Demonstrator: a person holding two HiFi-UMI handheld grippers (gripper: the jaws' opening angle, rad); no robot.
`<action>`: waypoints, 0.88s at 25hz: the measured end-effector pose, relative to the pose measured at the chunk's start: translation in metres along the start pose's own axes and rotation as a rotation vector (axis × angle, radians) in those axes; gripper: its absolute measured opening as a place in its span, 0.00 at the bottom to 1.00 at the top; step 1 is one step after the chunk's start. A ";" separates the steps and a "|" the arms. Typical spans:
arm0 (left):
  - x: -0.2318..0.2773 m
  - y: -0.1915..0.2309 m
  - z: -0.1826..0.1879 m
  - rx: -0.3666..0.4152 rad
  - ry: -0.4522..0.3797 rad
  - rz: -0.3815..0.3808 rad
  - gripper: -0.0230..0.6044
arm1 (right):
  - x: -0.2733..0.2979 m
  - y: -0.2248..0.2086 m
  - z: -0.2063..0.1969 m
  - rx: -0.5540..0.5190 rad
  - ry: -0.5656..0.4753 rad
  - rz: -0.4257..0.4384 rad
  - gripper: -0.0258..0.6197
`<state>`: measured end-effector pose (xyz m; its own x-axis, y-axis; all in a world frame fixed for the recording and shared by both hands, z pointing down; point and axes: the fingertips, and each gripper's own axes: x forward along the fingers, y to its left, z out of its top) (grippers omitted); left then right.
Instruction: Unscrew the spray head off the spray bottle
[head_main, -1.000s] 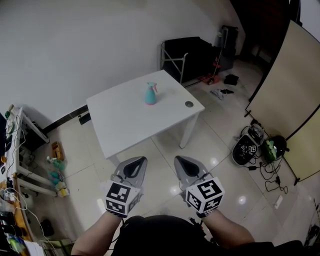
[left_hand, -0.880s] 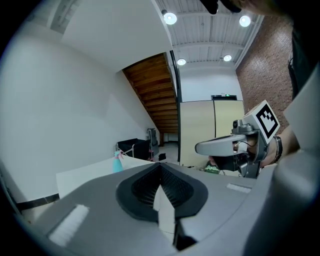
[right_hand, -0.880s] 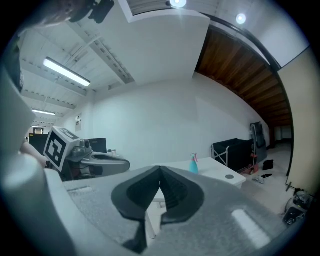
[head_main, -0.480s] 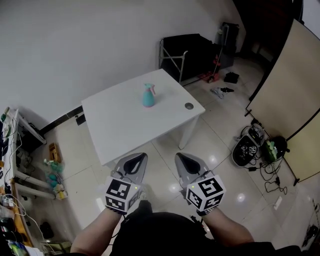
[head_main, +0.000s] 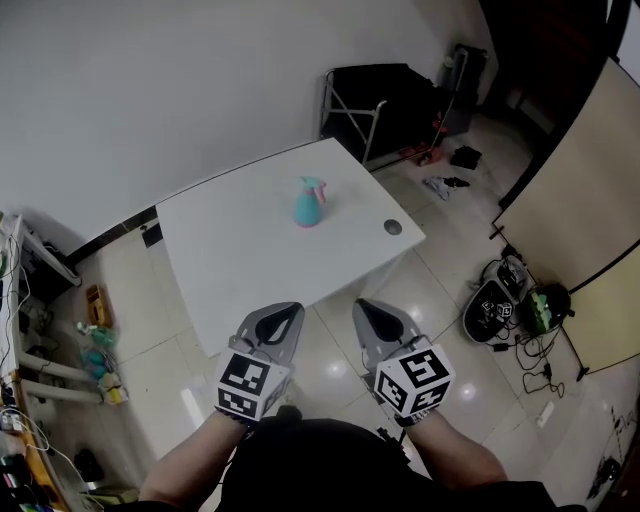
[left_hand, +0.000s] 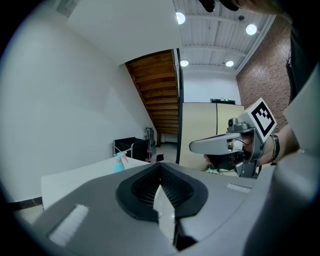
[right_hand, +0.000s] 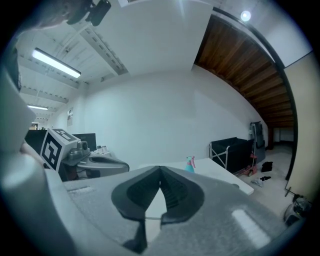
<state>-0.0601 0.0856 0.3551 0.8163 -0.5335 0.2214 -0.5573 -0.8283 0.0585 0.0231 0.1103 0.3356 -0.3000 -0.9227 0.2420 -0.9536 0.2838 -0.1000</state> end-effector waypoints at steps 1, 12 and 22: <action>0.003 0.007 0.000 -0.002 0.000 -0.007 0.06 | 0.010 0.000 0.002 -0.002 0.005 -0.003 0.03; 0.035 0.069 -0.001 -0.045 0.020 -0.075 0.06 | 0.083 -0.008 0.023 -0.026 0.051 -0.048 0.03; 0.057 0.100 -0.007 -0.059 0.054 -0.055 0.06 | 0.117 -0.020 0.030 -0.035 0.070 -0.028 0.03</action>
<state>-0.0705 -0.0267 0.3802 0.8371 -0.4766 0.2685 -0.5216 -0.8434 0.1290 0.0079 -0.0113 0.3372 -0.2725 -0.9103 0.3116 -0.9617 0.2678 -0.0589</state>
